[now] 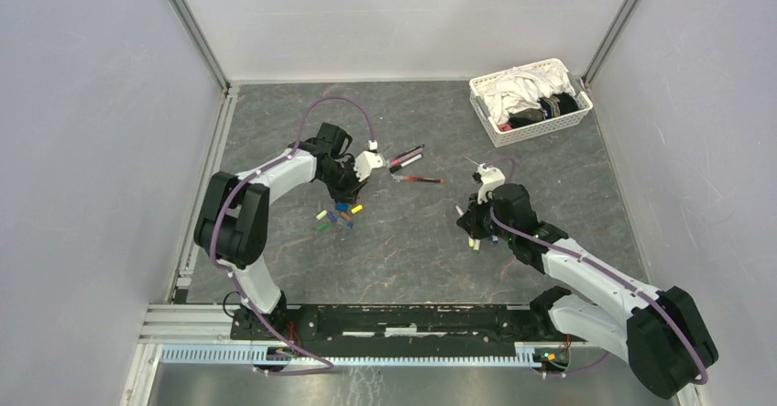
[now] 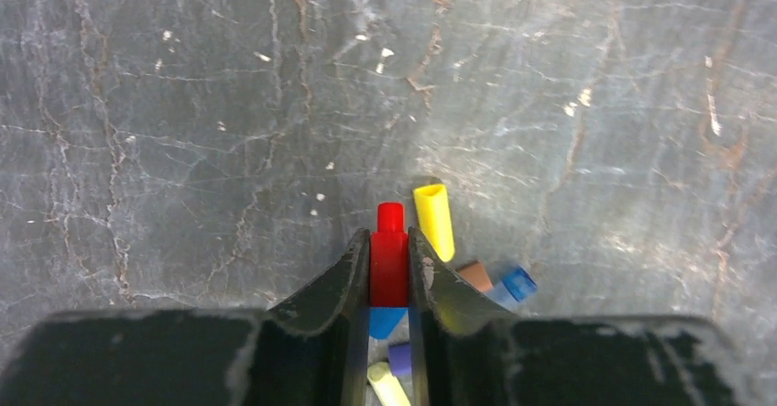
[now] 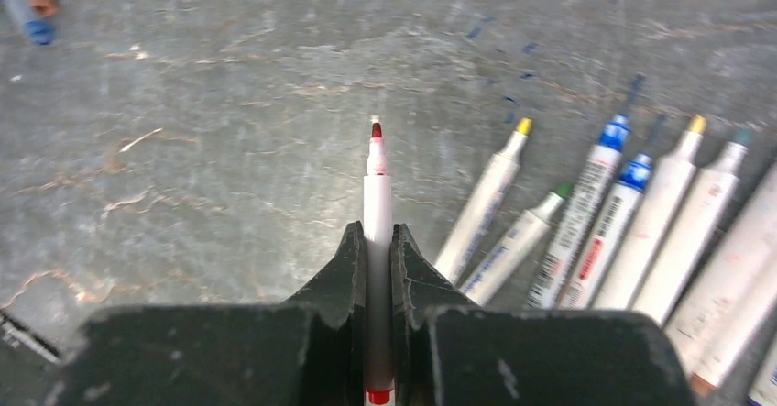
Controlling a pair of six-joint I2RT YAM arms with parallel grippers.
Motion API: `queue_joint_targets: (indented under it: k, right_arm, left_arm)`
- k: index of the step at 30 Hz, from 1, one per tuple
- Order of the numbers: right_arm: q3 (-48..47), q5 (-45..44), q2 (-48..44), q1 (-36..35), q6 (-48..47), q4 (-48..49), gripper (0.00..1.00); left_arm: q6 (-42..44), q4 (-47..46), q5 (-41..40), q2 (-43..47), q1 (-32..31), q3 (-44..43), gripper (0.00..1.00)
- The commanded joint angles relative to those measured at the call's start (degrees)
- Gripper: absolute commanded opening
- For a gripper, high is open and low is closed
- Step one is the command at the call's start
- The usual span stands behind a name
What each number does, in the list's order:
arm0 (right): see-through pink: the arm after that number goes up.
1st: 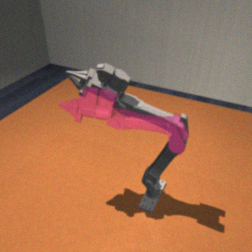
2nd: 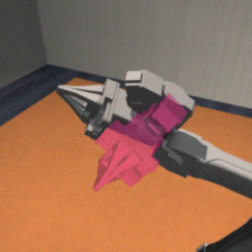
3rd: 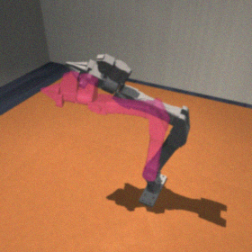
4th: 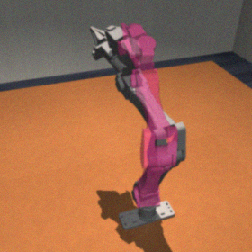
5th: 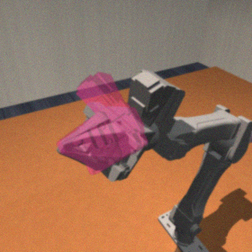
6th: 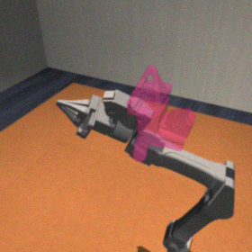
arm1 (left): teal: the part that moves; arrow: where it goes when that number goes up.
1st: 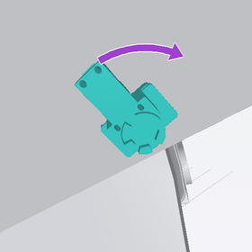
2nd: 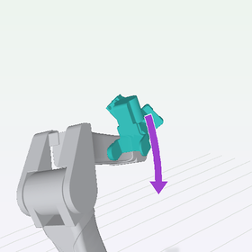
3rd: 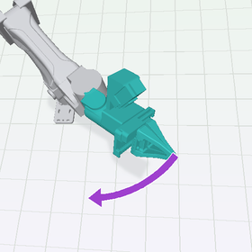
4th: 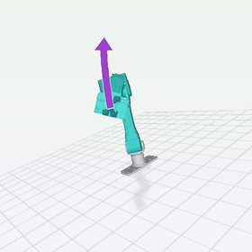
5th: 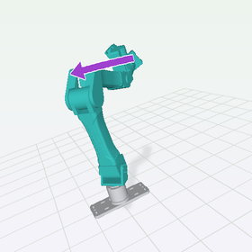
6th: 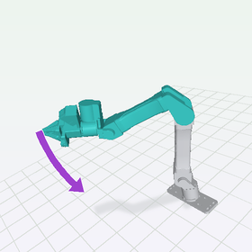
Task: Open the pen caps
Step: Place the pen cap at the center of the board.
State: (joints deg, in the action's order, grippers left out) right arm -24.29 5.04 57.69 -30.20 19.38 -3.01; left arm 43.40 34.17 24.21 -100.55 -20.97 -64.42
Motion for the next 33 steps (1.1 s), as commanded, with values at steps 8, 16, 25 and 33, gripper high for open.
queue_joint_targets:
  k: [8, 16, 25, 33]
  right_arm:
    - [-2.2, -11.7, 4.0, 2.5, 1.4, -0.3, 0.08]
    - [-3.1, -15.7, 9.1, 2.7, 2.2, 1.7, 0.15]
    - [-3.1, -15.3, 9.0, 2.6, 1.8, 1.9, 0.37]
    - [-3.8, -14.8, 7.6, 2.6, 1.0, 0.9, 0.23]
  left_arm:
    - [-7.0, -0.6, -0.7, 4.8, 0.0, -3.4, 0.69]
    - [-12.8, 12.9, 3.2, 13.0, 1.3, -17.0, 1.00]
    - [-17.8, 12.5, -1.9, 23.7, 2.9, -18.2, 1.00]
    - [-17.9, 15.7, 3.0, 23.2, 3.0, -18.2, 1.00]
